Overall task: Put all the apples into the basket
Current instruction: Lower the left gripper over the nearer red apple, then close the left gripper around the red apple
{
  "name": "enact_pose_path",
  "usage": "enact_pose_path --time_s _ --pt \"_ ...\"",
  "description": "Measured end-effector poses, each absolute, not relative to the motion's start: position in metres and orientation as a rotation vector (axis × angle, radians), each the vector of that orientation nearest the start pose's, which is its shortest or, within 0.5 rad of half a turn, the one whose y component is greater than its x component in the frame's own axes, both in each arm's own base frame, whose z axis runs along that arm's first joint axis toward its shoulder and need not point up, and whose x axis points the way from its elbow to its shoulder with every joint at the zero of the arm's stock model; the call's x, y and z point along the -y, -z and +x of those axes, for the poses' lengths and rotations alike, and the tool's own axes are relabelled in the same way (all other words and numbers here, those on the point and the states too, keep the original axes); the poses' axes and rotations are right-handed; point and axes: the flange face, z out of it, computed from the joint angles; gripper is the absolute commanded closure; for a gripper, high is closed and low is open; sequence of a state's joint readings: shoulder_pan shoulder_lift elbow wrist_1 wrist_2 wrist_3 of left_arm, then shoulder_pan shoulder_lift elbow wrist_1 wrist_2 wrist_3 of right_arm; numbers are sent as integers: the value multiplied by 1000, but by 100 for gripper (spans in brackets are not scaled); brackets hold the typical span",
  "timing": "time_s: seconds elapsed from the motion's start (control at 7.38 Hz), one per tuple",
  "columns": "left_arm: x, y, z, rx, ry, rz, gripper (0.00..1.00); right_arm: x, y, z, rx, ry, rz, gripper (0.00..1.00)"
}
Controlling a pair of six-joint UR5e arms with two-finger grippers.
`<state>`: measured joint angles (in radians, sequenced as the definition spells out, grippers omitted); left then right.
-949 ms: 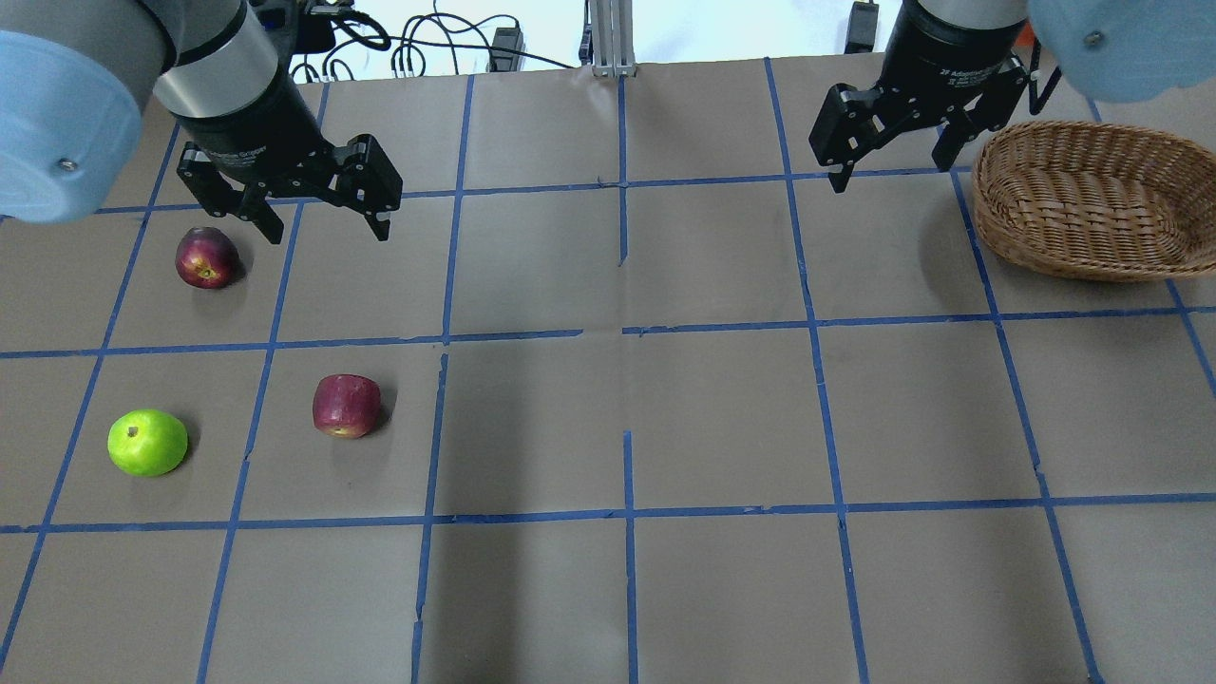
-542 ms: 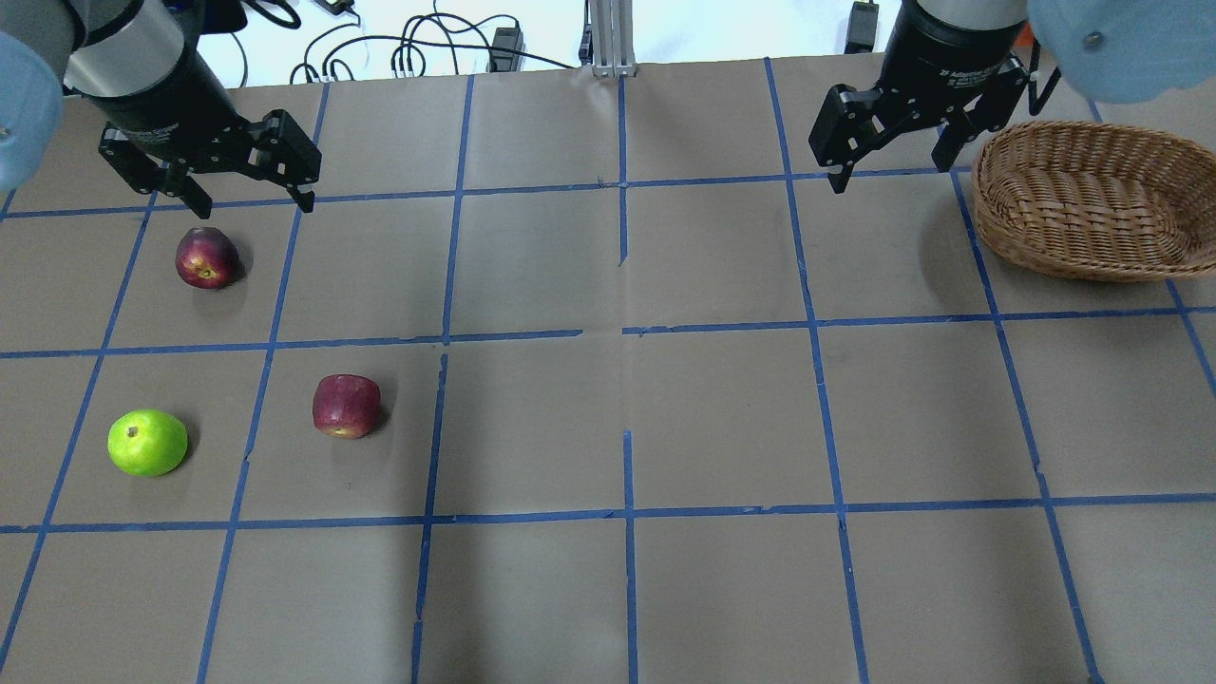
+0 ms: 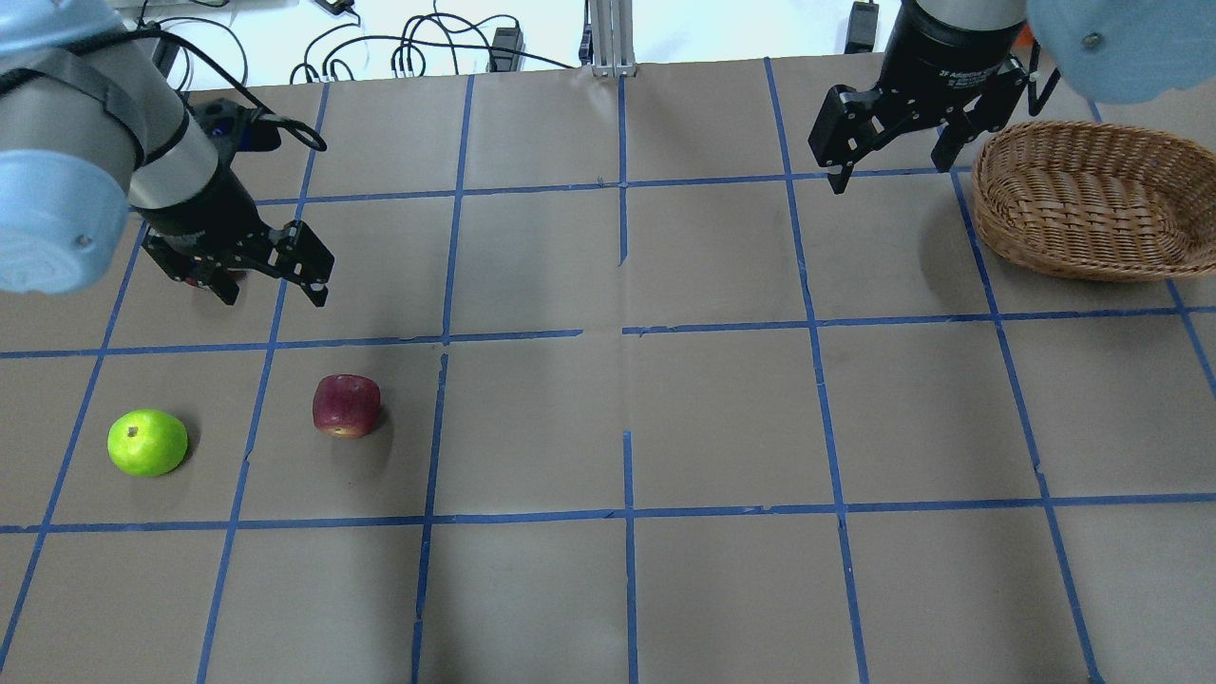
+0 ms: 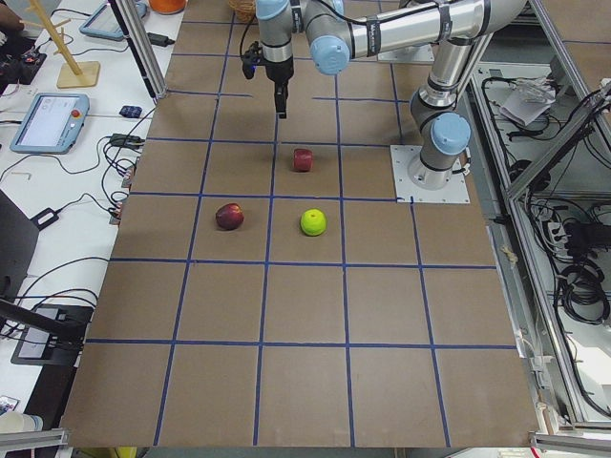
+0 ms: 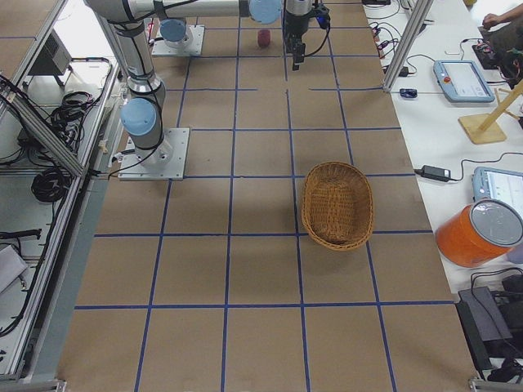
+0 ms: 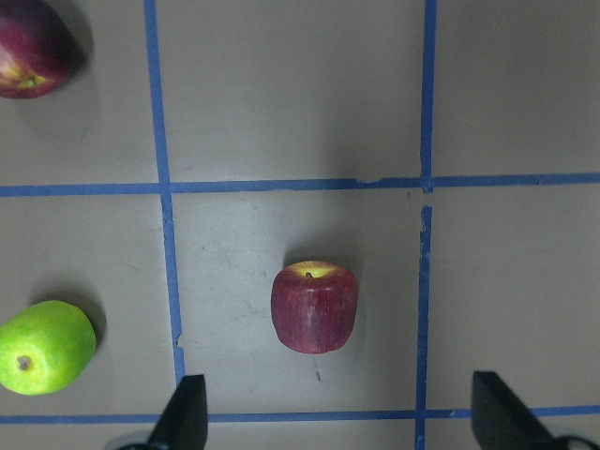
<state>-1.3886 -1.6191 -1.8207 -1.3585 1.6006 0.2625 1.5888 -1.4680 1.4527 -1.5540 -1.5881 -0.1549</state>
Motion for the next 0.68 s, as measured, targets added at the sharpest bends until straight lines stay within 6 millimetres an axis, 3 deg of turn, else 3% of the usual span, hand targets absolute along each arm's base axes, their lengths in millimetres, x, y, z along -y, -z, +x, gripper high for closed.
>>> enact_pose_path --time_s 0.27,0.68 --pt "481 -292 -40 -3123 -150 175 0 533 -492 141 -3147 -4 -273 0" --pt "473 -228 -24 -3129 -220 132 0 533 -492 141 -3148 -2 -271 0"
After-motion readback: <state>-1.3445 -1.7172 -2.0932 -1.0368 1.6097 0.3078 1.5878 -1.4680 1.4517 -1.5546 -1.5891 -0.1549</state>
